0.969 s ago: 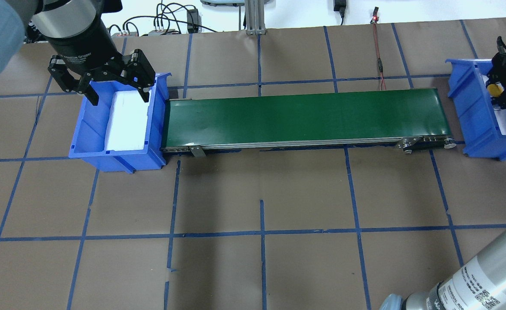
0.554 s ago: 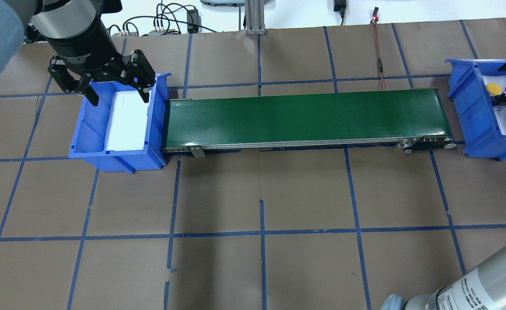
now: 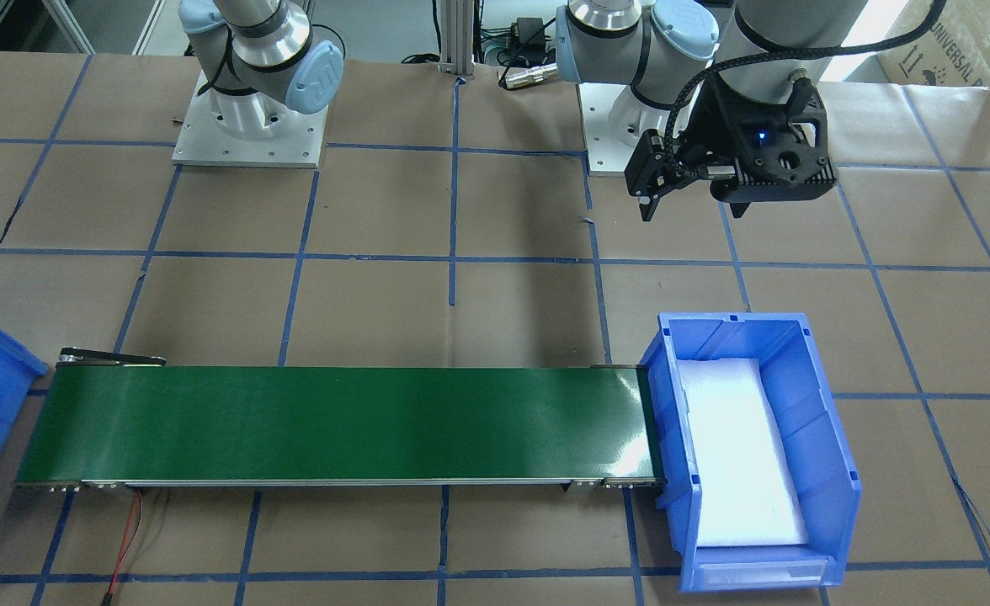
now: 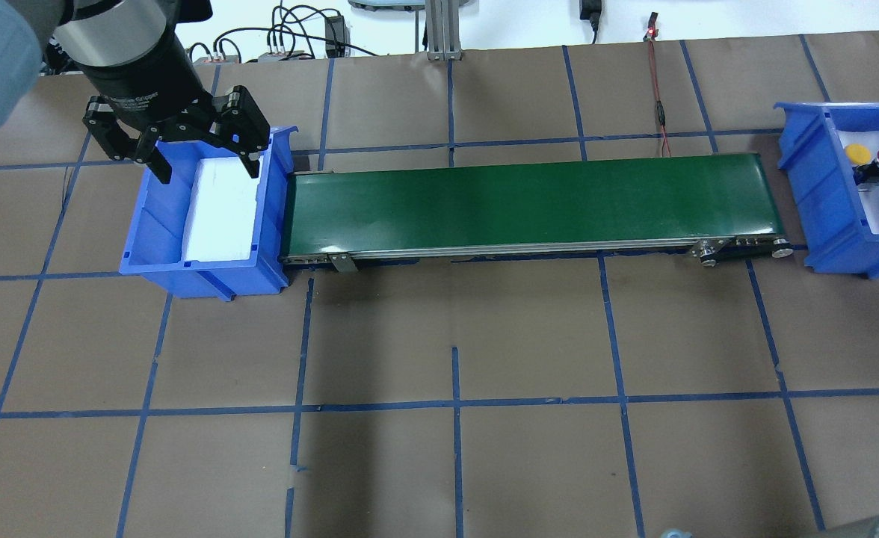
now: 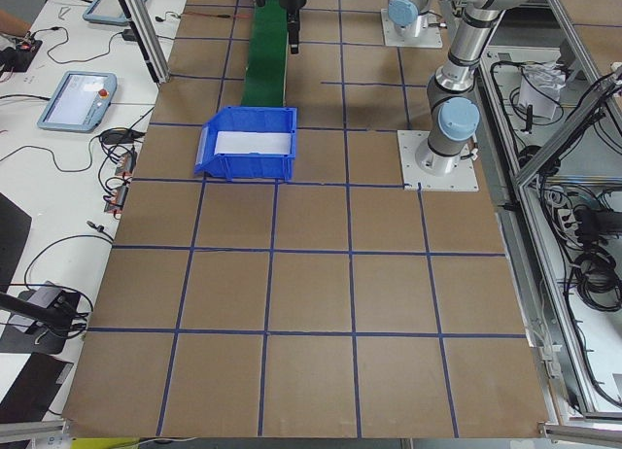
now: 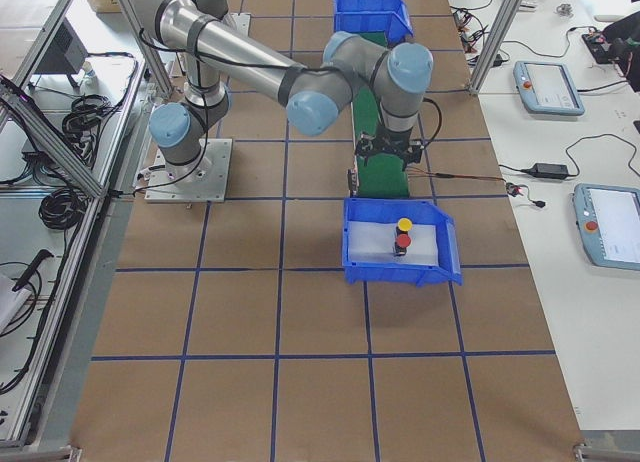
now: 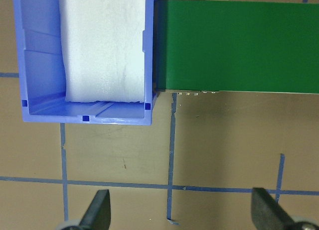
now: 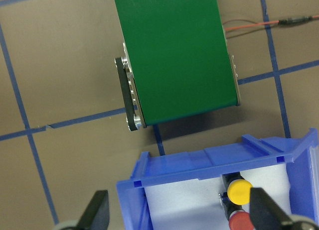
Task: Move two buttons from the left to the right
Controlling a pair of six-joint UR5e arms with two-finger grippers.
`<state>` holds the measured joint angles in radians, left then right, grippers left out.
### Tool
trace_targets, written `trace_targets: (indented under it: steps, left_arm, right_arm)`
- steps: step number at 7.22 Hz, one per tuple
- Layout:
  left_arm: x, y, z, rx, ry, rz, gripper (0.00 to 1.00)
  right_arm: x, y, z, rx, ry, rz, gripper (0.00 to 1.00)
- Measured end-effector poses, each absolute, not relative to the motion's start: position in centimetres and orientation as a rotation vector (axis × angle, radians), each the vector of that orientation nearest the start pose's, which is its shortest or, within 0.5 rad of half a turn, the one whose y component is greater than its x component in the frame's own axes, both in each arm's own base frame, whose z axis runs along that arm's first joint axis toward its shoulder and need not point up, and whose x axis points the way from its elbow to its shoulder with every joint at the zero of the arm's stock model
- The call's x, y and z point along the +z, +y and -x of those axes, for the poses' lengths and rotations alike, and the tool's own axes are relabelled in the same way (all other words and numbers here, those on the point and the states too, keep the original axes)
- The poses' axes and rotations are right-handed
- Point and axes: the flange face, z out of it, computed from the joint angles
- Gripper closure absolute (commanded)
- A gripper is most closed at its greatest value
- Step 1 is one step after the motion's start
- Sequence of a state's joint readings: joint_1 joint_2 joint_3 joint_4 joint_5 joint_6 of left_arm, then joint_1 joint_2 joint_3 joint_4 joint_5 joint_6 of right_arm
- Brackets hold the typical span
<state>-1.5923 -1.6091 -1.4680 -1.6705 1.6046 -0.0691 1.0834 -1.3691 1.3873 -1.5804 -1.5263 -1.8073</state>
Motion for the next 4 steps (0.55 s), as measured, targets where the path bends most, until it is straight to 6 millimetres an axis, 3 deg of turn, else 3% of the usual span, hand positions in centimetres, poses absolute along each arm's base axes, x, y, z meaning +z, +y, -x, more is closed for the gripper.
trace_targets:
  steps: [4]
  left_arm:
    - [50.9,-50.1,14.1,0.052,3.105,0.074,0.00]
  right_arm:
    - [50.1,-56.9,-5.1,0.025,2.758,1.634,0.00]
